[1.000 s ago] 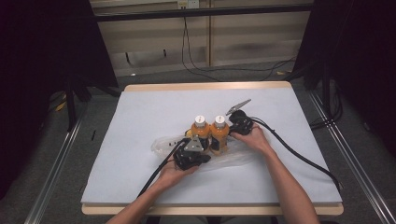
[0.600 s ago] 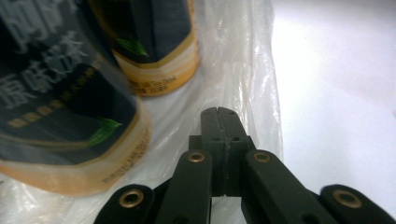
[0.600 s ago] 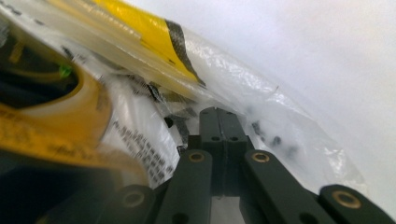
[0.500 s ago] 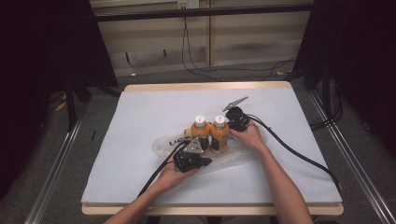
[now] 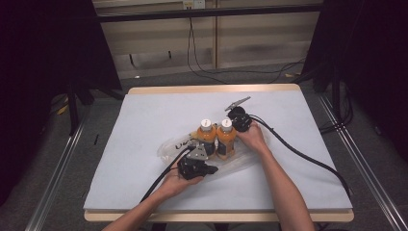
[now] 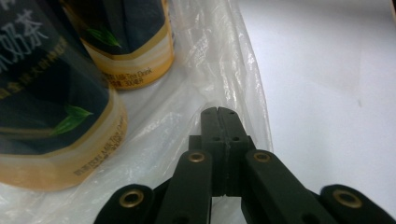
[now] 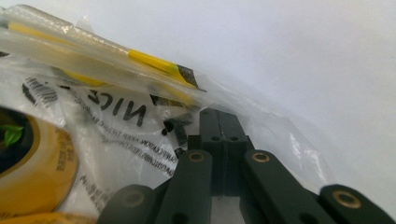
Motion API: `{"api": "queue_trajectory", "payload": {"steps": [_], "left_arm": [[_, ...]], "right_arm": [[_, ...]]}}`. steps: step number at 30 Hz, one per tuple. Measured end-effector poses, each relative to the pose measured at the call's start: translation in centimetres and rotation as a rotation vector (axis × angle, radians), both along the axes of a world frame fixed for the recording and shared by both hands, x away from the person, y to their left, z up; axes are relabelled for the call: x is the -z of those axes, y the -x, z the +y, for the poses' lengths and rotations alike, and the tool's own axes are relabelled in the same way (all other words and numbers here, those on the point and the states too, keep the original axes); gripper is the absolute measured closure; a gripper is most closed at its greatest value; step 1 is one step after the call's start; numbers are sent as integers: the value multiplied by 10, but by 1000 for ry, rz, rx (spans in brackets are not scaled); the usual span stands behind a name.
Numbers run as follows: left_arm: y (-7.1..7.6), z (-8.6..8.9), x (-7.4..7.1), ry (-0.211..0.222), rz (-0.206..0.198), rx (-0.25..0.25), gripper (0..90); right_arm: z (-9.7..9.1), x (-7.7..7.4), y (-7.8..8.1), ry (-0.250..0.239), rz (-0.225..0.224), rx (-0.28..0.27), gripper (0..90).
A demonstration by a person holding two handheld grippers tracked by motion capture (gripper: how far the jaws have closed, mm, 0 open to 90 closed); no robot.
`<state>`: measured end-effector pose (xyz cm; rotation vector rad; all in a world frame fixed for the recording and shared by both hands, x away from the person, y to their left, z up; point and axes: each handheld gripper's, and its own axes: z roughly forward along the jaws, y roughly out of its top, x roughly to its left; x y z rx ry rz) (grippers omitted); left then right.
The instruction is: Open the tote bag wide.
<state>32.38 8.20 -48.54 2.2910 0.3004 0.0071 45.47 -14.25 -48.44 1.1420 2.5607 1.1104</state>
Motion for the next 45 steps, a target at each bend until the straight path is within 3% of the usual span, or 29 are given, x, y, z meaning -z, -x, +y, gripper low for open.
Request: {"api": "queue_trajectory", "payload": {"steps": [1, 3, 10, 14, 15, 16, 18, 24, 27, 40, 45], "left_arm": [[1, -1, 1, 15, -2, 2, 900], [2, -1, 0, -1, -5, 9, 900], [6, -2, 0, 9, 5, 34, 900], [8, -2, 0, 13, 13, 42, 900], [8, -1, -2, -15, 15, 50, 900], [9, -2, -1, 9, 17, 53, 900], [11, -2, -2, -2, 17, 59, 900], [18, -4, -4, -29, -18, 73, 900], [20, -4, -4, -22, -14, 79, 900], [27, -5, -6, -29, 7, 122, 900], [23, -5, -5, -31, 9, 112, 900]], "right_arm": [[0, 0, 0, 0, 2, 9, 900], [1, 0, -2, 3, -7, 18, 900], [6, -1, -4, 23, -11, 66, 900], [6, 1, -10, 7, -13, 92, 900], [6, 1, -12, 6, -15, 93, 900], [6, 1, -13, 7, -20, 92, 900], [6, 1, -15, 7, -20, 101, 900], [10, 0, -18, 41, -30, 120, 900], [10, 0, -21, 28, -23, 146, 900], [16, -1, -32, 83, -45, 202, 900], [18, -1, -37, 97, -64, 214, 900]]}}
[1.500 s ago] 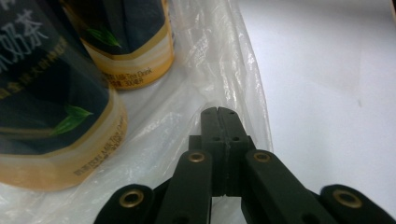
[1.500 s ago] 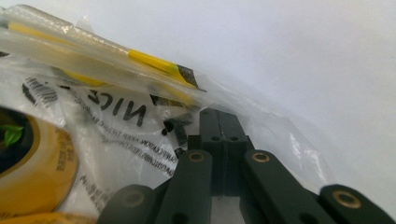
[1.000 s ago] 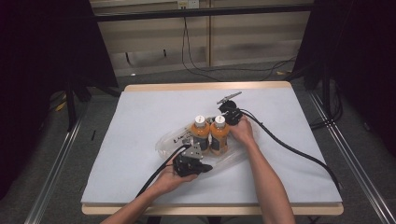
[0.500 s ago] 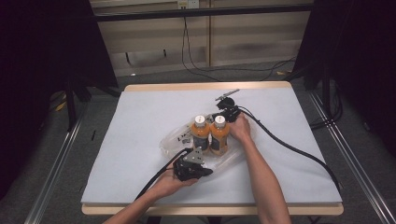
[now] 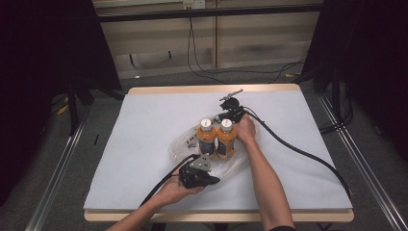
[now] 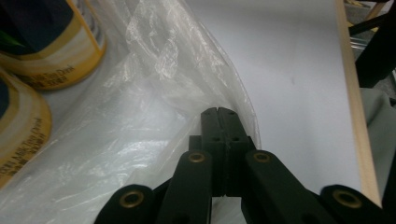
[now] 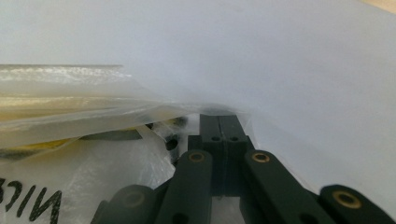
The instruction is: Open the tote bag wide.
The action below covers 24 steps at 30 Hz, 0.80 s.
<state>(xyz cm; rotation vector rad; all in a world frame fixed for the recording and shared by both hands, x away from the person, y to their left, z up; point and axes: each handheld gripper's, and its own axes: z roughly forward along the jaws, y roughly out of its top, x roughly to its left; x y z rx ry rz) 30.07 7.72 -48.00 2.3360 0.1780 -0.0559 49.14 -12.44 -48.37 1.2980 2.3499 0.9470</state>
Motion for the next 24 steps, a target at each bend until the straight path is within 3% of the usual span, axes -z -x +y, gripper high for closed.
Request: {"api": "queue_trajectory", "payload": {"steps": [5, 8, 12, 15, 24], "left_arm": [[-8, 2, 0, -5, 12, -33, 900], [-12, 4, 2, 20, 30, -53, 900], [-14, 4, 4, 41, 45, -59, 900], [-13, 4, 1, 29, 47, -59, 900], [-14, 9, -11, 106, 45, -83, 900]], "right_arm": [[1, 1, -3, -8, 0, 20, 900], [3, 0, -3, 4, -7, 11, 900], [1, -2, 1, -27, 21, -26, 900], [-1, -7, 3, -56, 4, -49, 900], [-11, -25, 18, -111, -31, -65, 900]]}}
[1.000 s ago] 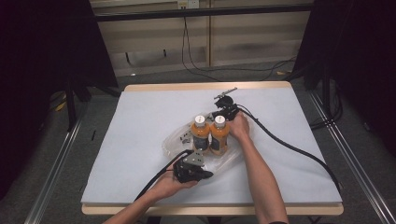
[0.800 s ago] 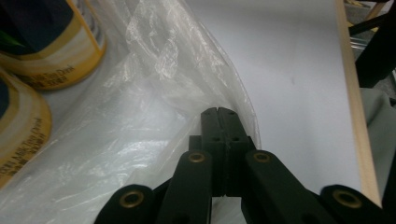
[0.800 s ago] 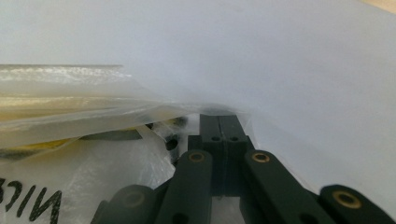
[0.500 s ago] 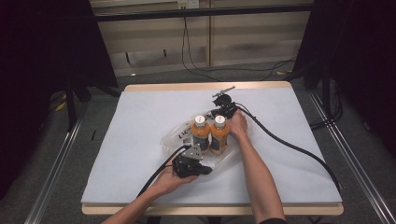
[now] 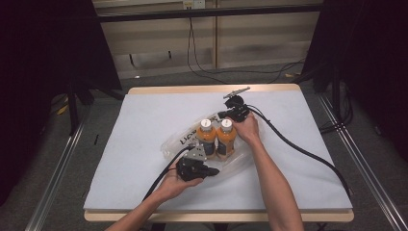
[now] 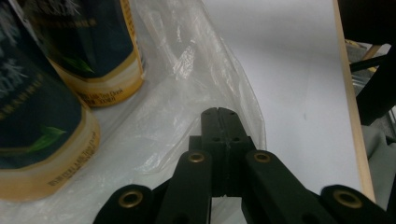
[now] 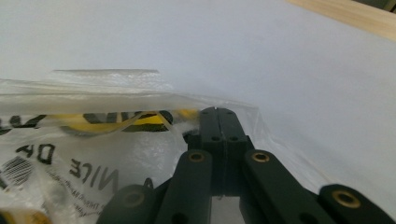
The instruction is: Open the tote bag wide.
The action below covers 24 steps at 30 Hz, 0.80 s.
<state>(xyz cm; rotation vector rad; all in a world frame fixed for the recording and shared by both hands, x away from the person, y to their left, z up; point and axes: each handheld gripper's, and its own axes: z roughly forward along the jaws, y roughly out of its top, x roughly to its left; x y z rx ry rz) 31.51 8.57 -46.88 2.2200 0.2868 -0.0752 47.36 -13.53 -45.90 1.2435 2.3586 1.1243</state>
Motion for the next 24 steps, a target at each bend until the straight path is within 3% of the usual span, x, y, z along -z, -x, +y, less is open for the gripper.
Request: {"api": "queue_trajectory", "payload": {"steps": [6, 15, 19, 20, 21, 22, 24], "left_arm": [[-3, 5, -8, 32, -21, -29, 895], [-8, 17, -21, 83, -56, -85, 802], [-12, 23, -26, 112, -68, -116, 619], [-13, 25, -28, 125, -70, -122, 619], [-14, 29, -31, 134, -80, -140, 527], [-14, 29, -31, 134, -80, -140, 514], [-16, 34, -34, 137, -90, -165, 442]], "right_arm": [[-10, -12, 11, -28, -34, -14, 900], [-18, -25, 30, -55, -83, -43, 900], [-23, -29, 42, -78, -107, -43, 886], [-25, -30, 45, -78, -116, -45, 805], [-28, -32, 52, -68, -129, -32, 765], [-30, -33, 55, -57, -140, -25, 760], [-35, -35, 60, -75, -141, -19, 667]]}}
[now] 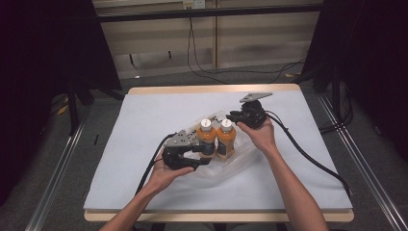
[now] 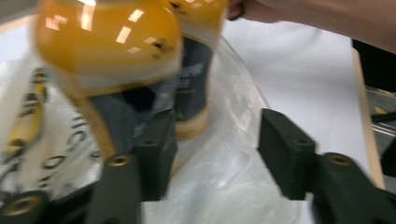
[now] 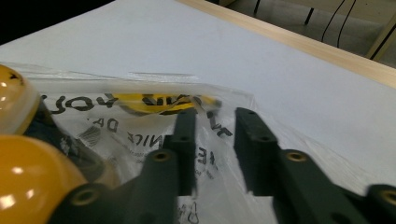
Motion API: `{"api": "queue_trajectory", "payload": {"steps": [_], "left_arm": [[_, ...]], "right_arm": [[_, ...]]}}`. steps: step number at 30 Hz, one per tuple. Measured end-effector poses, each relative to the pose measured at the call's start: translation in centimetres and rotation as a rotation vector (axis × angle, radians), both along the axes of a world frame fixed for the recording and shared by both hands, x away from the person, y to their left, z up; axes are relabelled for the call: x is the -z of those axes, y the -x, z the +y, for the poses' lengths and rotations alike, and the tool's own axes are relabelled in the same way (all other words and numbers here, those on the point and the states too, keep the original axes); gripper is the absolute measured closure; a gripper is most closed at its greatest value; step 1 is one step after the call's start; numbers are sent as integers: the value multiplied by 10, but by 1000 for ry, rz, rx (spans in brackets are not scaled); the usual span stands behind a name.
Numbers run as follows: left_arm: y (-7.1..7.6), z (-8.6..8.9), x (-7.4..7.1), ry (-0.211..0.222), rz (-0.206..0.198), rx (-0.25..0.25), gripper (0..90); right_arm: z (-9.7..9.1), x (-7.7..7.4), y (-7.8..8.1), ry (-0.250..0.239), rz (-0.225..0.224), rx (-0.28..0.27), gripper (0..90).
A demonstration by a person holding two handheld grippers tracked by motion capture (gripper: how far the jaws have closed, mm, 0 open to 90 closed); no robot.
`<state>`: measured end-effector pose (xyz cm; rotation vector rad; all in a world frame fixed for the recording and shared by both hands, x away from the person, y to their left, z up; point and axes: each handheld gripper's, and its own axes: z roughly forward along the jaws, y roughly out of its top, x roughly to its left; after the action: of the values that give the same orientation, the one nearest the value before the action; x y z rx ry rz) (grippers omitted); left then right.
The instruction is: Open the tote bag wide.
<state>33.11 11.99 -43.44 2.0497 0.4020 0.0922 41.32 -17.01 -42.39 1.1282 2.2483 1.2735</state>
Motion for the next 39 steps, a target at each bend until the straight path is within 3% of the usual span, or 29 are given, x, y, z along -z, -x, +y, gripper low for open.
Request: {"api": "queue_trajectory", "payload": {"steps": [3, 5, 12, 17, 23, 26, 30, 33, 39], "left_arm": [[-1, 4, -2, 4, 2, -13, 363], [0, 5, -3, -5, -10, -38, 251], [2, 19, -9, 10, -31, -91, 181], [1, 27, -12, 6, -37, -105, 128], [4, 38, -18, -6, -55, -123, 121], [9, 51, -19, -29, -61, -165, 121], [11, 61, -17, -38, -60, -182, 121], [14, 72, -17, -58, -67, -207, 124], [25, 95, -17, -49, -72, -257, 124]], "right_arm": [[-7, -4, 9, -15, -10, 11, 568], [-12, -6, 13, -13, -11, 21, 491], [-26, -15, 34, -38, -38, 14, 373], [-33, -19, 51, -23, -51, 8, 302], [-44, -23, 73, -43, -57, 6, 243], [-51, -24, 87, -55, -71, 10, 216], [-58, -25, 99, -61, -73, 7, 206], [-65, -27, 115, -58, -84, 10, 214], [-77, -27, 136, -83, -86, 16, 210]]}}
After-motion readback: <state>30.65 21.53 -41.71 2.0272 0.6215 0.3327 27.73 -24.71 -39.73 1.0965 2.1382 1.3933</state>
